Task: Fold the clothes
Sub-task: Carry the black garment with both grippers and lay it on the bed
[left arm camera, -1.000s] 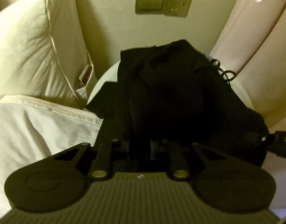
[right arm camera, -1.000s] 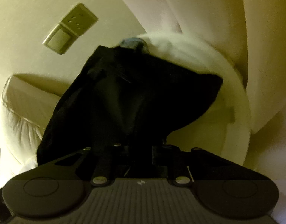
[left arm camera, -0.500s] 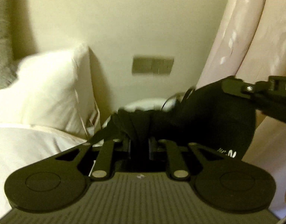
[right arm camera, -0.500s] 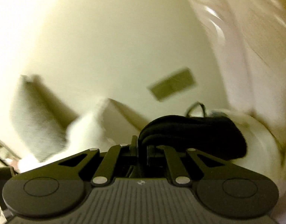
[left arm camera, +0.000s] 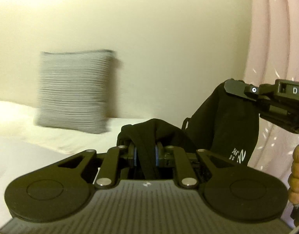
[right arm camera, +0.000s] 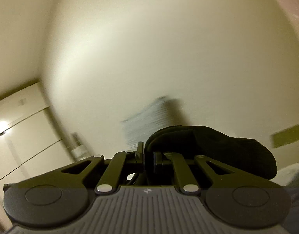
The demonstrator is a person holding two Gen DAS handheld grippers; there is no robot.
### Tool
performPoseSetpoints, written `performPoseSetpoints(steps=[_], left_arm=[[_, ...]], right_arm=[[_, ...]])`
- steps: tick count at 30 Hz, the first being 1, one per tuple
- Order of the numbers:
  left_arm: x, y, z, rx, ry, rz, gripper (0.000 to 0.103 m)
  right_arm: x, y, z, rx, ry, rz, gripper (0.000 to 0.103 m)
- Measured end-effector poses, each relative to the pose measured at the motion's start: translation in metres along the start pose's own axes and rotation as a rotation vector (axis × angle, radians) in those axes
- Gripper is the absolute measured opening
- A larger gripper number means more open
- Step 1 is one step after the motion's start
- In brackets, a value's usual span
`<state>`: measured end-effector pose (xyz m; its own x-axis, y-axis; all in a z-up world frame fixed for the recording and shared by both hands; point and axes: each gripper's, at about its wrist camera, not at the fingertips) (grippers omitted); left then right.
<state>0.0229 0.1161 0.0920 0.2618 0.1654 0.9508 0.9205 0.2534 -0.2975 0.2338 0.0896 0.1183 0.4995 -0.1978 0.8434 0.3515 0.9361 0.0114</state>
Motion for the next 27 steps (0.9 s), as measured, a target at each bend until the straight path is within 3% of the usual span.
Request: performPoseSetpoints(steps=[5, 9, 13, 16, 22, 27], left_arm=[[-0.001, -0.119, 0.04, 0.242, -0.046, -0.057, 0.013], [-0.013, -0.206, 0.05, 0.473, -0.085, -0.09, 0.013], [-0.031, -0.282, 0.047, 0.708, -0.14, -0.069, 0.013], [-0.053, -0.338, 0.041, 0.839, -0.196, -0.038, 0.013], [-0.105, -0.438, 0.041, 1.005, -0.355, -0.002, 0.013], [-0.145, -0.516, 0.058, 1.071, -0.453, 0.014, 0.013]], right_arm=[[-0.021, 0.006, 0.079, 0.227, 0.007, 0.103, 0.008], [-0.041, 0.012, 0.141, 0.429, 0.01, 0.214, 0.008], [-0.069, 0.01, 0.199, 0.614, 0.03, 0.355, 0.008], [-0.094, 0.001, 0.234, 0.708, 0.048, 0.452, 0.008], [-0.156, -0.049, 0.326, 0.81, 0.052, 0.655, 0.008], [-0.219, -0.101, 0.37, 0.851, 0.016, 0.768, 0.008]])
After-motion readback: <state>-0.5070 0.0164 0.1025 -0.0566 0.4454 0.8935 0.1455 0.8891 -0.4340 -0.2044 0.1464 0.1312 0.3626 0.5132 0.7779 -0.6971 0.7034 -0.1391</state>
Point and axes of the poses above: each gripper's, at about its wrist camera, not at the fingertips, and y roughly the way its jaws point, z to its left, x to its top, and after that the axes turned 5 degrees about -z, right-handed
